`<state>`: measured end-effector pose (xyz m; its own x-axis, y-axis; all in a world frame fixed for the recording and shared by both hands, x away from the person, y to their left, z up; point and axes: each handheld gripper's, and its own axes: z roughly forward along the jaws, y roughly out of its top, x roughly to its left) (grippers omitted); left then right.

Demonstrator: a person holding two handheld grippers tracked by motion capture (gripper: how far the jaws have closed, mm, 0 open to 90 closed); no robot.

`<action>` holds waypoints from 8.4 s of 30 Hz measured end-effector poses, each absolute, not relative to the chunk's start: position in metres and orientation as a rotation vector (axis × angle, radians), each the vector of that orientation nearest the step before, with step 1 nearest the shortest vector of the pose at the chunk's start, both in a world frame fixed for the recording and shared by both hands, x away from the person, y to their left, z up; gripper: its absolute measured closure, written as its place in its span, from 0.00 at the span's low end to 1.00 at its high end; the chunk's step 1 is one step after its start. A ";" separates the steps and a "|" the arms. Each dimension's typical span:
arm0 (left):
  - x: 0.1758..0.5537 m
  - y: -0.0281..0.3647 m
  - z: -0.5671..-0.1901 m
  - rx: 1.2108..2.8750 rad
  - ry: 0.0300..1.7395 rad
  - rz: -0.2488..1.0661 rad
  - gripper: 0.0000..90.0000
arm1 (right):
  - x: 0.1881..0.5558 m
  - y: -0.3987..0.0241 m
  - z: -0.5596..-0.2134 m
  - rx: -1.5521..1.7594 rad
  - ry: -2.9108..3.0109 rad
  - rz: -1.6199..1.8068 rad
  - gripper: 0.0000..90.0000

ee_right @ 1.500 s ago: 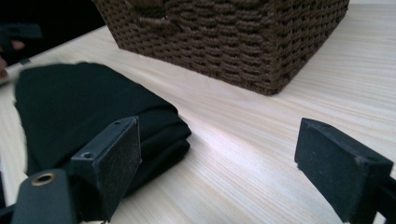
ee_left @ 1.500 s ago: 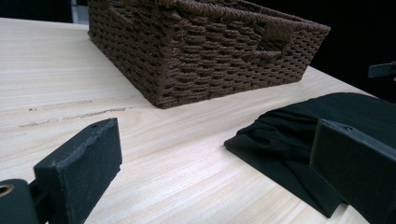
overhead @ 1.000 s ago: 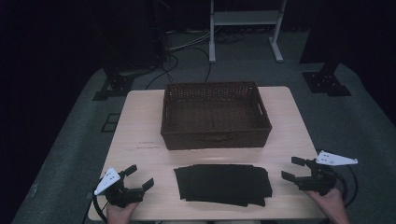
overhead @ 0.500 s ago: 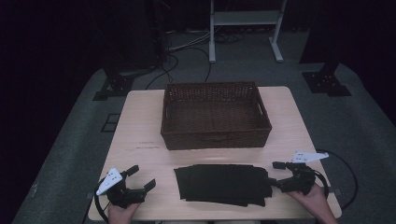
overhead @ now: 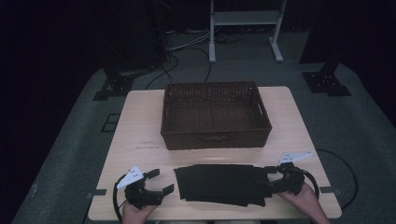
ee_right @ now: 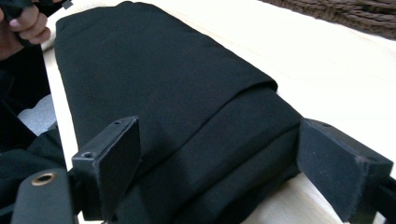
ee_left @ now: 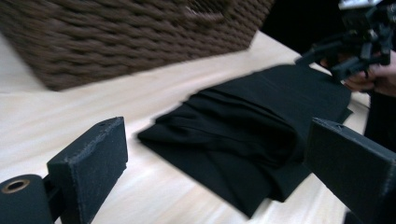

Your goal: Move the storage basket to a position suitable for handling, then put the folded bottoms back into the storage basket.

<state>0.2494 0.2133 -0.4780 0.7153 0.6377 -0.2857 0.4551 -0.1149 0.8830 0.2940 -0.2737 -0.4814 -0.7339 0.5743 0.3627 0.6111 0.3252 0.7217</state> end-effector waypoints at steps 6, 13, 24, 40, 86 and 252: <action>0.255 0.185 -0.480 1.850 0.867 0.101 0.11 | 0.295 -0.267 -0.483 -1.114 -2.537 -1.370 0.15; 0.265 0.170 -0.481 1.857 0.900 -0.021 0.13 | 0.294 -0.264 -0.486 -1.124 -2.542 -1.357 0.15; 0.277 0.148 -0.482 1.932 0.968 -0.069 0.16 | 0.295 -0.260 -0.489 -1.144 -2.584 -1.295 0.16; 0.285 0.135 -0.487 1.961 1.006 -0.165 0.32 | 0.295 -0.256 -0.491 -1.189 -2.567 -1.266 0.32; 0.277 0.133 -0.474 1.954 0.887 -0.029 0.87 | 0.287 -0.252 -0.478 -1.088 -2.518 -1.451 0.83; 0.397 0.160 -0.277 1.798 0.805 0.114 0.84 | 0.406 -0.211 -0.284 -0.943 -2.644 -1.746 0.81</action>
